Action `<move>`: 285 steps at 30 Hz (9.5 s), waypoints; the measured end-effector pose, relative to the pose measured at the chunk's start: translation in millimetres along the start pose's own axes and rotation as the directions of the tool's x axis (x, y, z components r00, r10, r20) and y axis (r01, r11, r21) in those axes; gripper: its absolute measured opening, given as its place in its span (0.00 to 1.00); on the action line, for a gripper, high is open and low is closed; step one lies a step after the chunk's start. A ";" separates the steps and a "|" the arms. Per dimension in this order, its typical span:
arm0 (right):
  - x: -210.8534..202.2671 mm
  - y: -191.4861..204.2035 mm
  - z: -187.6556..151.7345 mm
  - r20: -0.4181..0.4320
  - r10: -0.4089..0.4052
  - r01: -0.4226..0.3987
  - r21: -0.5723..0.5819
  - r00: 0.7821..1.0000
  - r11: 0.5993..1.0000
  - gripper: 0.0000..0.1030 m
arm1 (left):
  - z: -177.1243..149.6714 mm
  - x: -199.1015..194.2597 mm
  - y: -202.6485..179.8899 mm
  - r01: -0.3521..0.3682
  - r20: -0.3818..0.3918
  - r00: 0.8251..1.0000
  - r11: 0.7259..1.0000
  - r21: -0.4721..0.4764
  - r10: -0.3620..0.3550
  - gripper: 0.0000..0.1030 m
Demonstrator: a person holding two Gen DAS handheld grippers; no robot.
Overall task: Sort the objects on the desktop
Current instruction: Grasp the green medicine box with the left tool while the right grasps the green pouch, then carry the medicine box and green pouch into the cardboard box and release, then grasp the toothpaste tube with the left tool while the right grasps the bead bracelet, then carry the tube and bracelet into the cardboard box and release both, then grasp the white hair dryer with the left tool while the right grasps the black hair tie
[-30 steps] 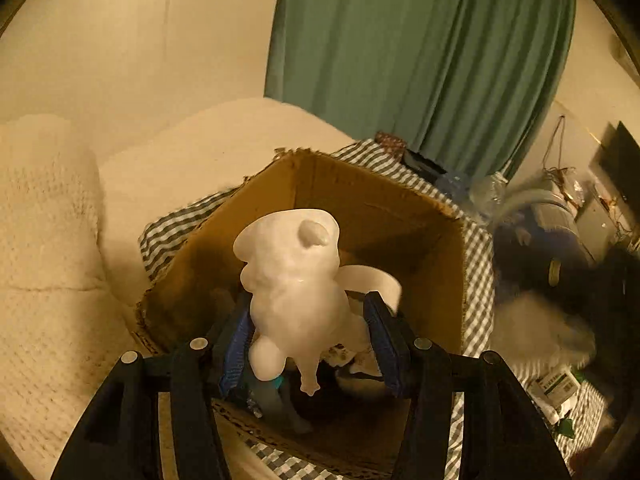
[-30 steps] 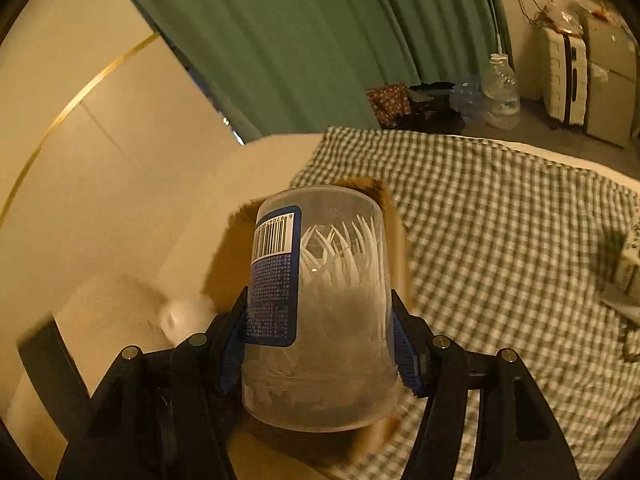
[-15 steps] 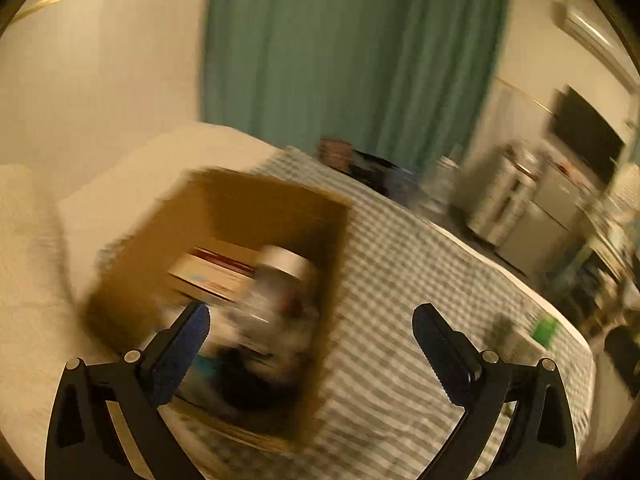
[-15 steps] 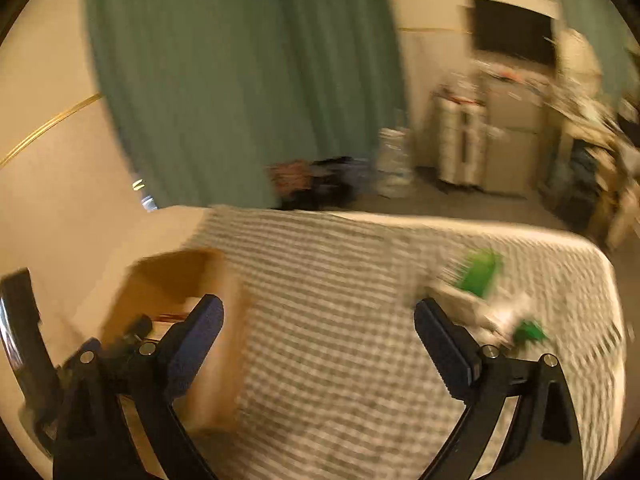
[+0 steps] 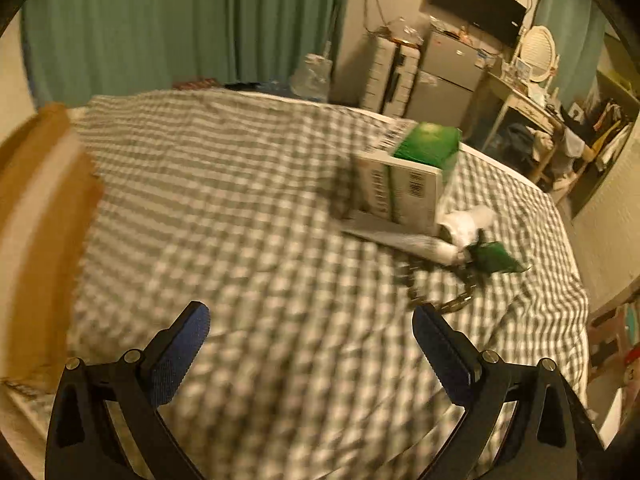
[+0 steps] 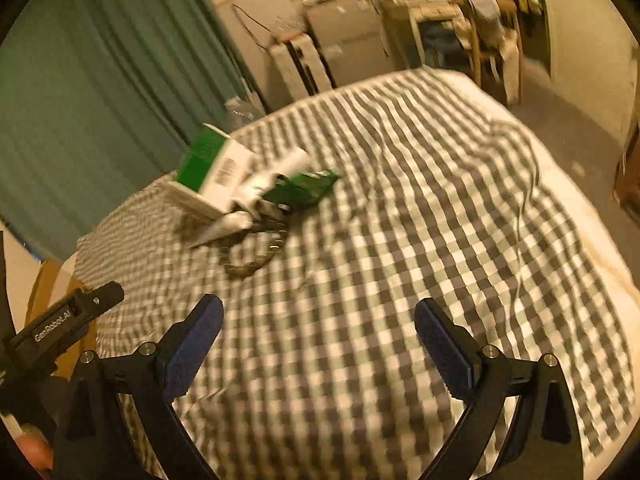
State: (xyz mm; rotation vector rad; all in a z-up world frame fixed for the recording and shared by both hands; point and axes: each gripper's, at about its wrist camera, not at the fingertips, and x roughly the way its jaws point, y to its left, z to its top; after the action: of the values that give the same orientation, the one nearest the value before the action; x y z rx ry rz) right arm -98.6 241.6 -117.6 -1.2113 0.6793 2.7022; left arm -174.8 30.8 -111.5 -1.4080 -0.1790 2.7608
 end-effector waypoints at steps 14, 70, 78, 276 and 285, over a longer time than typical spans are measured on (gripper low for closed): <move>114.0 20.2 73.2 -0.038 0.073 -0.073 0.009 0.997 0.997 0.89 | 63.6 78.2 -34.7 0.175 0.106 0.978 0.984 0.041 -0.179 1.00; -43.5 425.5 -24.5 -0.413 0.450 -0.605 -0.421 0.791 0.676 0.28 | 13.4 -168.8 318.4 -0.221 0.168 0.923 0.834 -0.506 0.347 0.83; -27.1 455.5 -14.8 -0.377 0.450 -0.580 -0.392 0.810 0.715 0.85 | 14.2 -170.6 321.1 -0.275 0.120 0.909 0.793 -0.543 0.398 1.00; 85.1 -7.1 76.6 0.048 0.099 -0.091 -0.156 0.994 0.984 0.65 | 16.0 46.2 -82.4 -0.038 0.092 0.995 0.996 0.086 0.030 1.00; 124.8 10.5 63.8 0.004 -0.002 0.003 -0.257 1.000 0.966 0.12 | 40.4 59.6 -106.1 -0.009 0.136 0.991 0.988 0.157 -0.013 1.00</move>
State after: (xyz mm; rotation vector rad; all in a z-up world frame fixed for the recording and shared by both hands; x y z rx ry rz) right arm -229.7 249.3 -167.7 -1.2561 0.3320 2.8579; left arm -244.6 137.7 -123.2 -1.1820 0.0338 2.7992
